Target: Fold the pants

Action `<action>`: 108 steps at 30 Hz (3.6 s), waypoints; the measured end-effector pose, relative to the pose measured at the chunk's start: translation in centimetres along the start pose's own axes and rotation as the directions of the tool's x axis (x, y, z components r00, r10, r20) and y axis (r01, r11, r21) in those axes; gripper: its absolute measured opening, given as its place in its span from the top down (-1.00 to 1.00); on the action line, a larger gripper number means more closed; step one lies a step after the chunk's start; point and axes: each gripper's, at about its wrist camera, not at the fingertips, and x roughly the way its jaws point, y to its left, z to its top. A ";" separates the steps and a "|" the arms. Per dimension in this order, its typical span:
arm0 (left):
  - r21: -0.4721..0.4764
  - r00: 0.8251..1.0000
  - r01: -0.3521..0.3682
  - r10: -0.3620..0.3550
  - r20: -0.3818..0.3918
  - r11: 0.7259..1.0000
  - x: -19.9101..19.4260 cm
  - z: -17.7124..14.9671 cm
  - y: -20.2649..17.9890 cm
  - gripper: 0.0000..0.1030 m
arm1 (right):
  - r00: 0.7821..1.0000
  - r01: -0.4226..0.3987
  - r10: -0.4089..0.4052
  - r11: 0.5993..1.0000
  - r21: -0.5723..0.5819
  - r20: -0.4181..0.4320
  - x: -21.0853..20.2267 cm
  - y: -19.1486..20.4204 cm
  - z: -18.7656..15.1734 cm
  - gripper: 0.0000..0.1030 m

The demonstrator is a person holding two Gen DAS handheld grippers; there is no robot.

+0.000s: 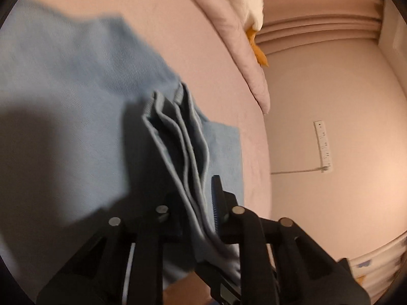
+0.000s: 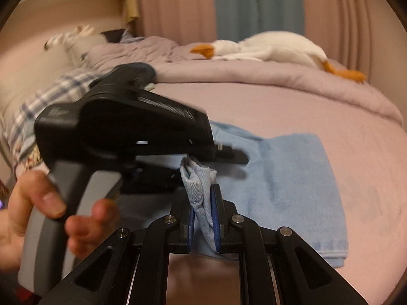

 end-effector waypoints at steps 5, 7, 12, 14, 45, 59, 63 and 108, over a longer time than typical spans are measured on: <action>0.100 0.992 -0.102 0.093 0.088 0.990 -4.2 0.7 -0.3 0.82 | 0.999 -0.037 0.038 0.997 -0.073 0.012 0.9 3.3 0.8 0.76; 0.101 0.989 -0.123 0.113 0.098 0.987 -4.3 1.5 0.1 0.82 | 0.999 -0.037 0.037 0.995 -0.093 -0.001 1.8 4.4 1.0 0.76; 0.060 0.972 -0.231 0.229 0.044 0.971 -3.1 3.0 2.6 0.79 | 0.996 -0.034 0.022 0.989 -0.143 -0.084 4.1 5.9 0.6 0.76; 0.058 0.965 -0.260 0.257 0.052 0.964 -3.6 2.7 3.1 0.66 | 0.992 -0.045 0.029 0.990 -0.132 -0.120 4.9 5.7 0.0 0.75; 0.432 0.929 -0.331 0.369 -0.004 0.839 1.3 -3.3 -0.3 0.34 | 0.950 0.092 0.007 0.950 0.298 -0.313 6.3 -13.8 3.8 0.93; 0.442 0.927 -0.341 0.374 0.013 0.830 1.0 -4.3 -1.3 0.33 | 0.956 0.188 -0.184 0.982 -0.002 -0.227 -2.2 -6.5 -4.3 0.93; 0.456 0.919 -0.363 0.392 0.032 0.813 0.4 -4.9 -1.5 0.33 | 0.961 0.163 -0.132 0.980 0.111 -0.242 -2.1 -7.9 -3.8 0.93; 0.147 0.881 -0.426 0.372 0.292 0.893 -17.2 -8.9 5.4 -0.27 | 0.975 -0.084 0.109 0.987 0.134 -0.196 -0.1 0.8 0.6 0.48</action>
